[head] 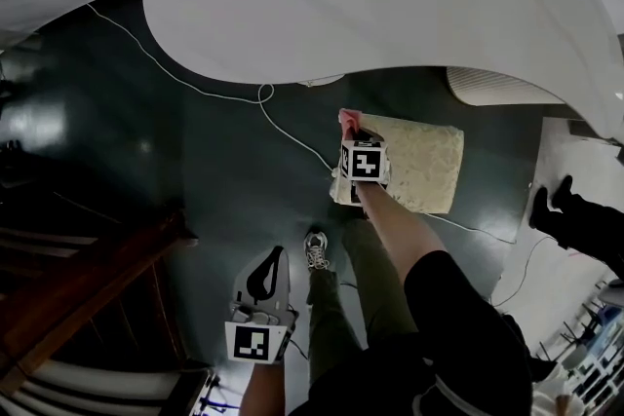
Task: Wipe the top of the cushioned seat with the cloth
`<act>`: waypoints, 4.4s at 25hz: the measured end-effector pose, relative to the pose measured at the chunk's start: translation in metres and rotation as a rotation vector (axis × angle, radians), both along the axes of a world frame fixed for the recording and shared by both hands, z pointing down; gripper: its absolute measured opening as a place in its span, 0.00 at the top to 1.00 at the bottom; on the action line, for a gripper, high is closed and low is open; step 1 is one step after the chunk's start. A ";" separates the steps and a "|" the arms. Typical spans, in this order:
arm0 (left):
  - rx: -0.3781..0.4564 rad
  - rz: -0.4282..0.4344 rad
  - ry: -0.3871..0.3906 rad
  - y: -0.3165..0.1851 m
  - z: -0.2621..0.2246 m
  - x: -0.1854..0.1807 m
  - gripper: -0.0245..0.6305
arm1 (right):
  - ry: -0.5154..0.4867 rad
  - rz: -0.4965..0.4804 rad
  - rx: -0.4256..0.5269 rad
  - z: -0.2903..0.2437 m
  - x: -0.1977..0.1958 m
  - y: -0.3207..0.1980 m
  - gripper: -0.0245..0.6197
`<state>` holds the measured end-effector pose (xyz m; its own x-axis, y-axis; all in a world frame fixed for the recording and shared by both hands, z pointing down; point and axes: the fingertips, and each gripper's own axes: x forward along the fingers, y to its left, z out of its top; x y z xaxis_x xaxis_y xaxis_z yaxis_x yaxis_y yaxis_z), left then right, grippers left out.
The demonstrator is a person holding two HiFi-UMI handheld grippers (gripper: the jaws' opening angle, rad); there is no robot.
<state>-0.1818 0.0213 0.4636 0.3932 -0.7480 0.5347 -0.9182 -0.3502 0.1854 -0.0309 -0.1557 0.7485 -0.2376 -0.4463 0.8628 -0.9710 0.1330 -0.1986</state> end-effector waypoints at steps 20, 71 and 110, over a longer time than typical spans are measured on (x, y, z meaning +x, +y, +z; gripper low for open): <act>0.003 0.182 0.066 -0.023 0.036 0.075 0.94 | 0.099 0.078 0.003 0.008 0.138 0.026 0.92; 0.009 0.221 0.060 0.027 0.037 0.022 0.94 | -0.130 0.067 0.026 0.003 -0.014 0.091 0.92; 0.030 0.551 0.151 -0.040 0.048 0.255 0.94 | 0.130 0.370 -0.084 0.016 0.336 0.155 0.92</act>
<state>0.0731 -0.0184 0.5111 0.7997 -0.4252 0.4239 -0.5629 -0.7766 0.2828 0.3046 -0.0009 0.7650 0.0398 -0.4076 0.9123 -0.9680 -0.2421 -0.0659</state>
